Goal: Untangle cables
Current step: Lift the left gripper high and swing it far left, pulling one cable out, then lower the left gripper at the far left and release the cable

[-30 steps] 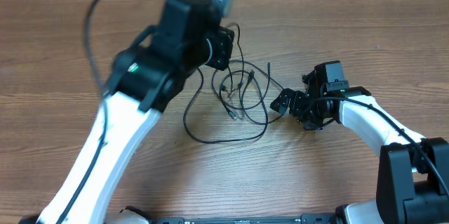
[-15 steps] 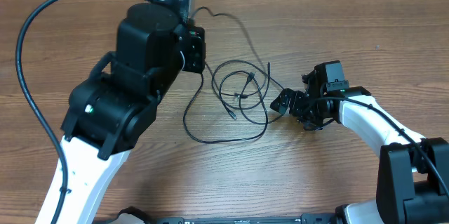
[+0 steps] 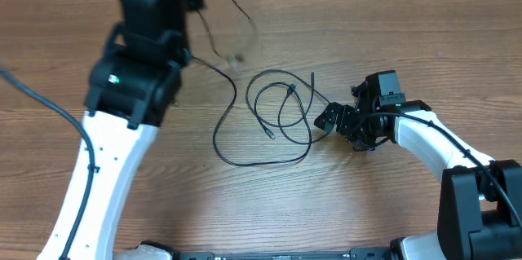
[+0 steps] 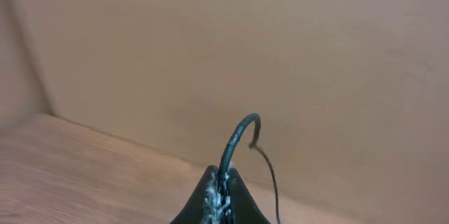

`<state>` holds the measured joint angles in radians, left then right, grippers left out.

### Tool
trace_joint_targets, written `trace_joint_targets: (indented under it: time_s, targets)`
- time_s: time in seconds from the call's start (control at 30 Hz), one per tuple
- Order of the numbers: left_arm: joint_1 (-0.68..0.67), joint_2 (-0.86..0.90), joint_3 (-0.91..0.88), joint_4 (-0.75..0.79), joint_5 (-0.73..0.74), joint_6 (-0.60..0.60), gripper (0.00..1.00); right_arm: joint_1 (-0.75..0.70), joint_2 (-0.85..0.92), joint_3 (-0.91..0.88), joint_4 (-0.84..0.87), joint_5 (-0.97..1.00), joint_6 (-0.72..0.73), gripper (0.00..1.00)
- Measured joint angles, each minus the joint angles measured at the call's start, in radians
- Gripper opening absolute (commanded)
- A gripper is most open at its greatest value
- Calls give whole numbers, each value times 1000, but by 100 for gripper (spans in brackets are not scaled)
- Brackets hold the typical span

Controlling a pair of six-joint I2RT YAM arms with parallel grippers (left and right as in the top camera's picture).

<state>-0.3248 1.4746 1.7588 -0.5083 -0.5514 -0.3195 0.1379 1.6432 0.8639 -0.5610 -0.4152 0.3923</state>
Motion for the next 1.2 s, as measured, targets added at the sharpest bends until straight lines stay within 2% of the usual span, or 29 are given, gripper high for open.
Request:
trace_joint_targets:
  time_s: [0.27, 0.47, 0.8, 0.97, 1.1, 1.17, 1.2]
  targets:
    - [284, 41, 0, 21, -31, -30, 4, 0, 0, 0, 0, 0, 0, 100]
    - [471, 117, 0, -95, -37, -55, 4, 0, 0, 0, 0, 0, 0, 100]
    - [669, 369, 1, -314, -35, -127, 4, 0, 0, 0, 0, 0, 0, 100]
    - [731, 536, 1, -383, 35, -146, 4, 0, 0, 0, 0, 0, 0, 100]
    - [759, 639, 1, -410, 106, -150, 12, 0, 0, 0, 0, 0, 0, 100]
    - [765, 679, 1, -418, 133, -152, 23, 0, 0, 0, 0, 0, 0, 100]
    - [767, 696, 1, -422, 144, -152, 33, 0, 0, 0, 0, 0, 0, 100]
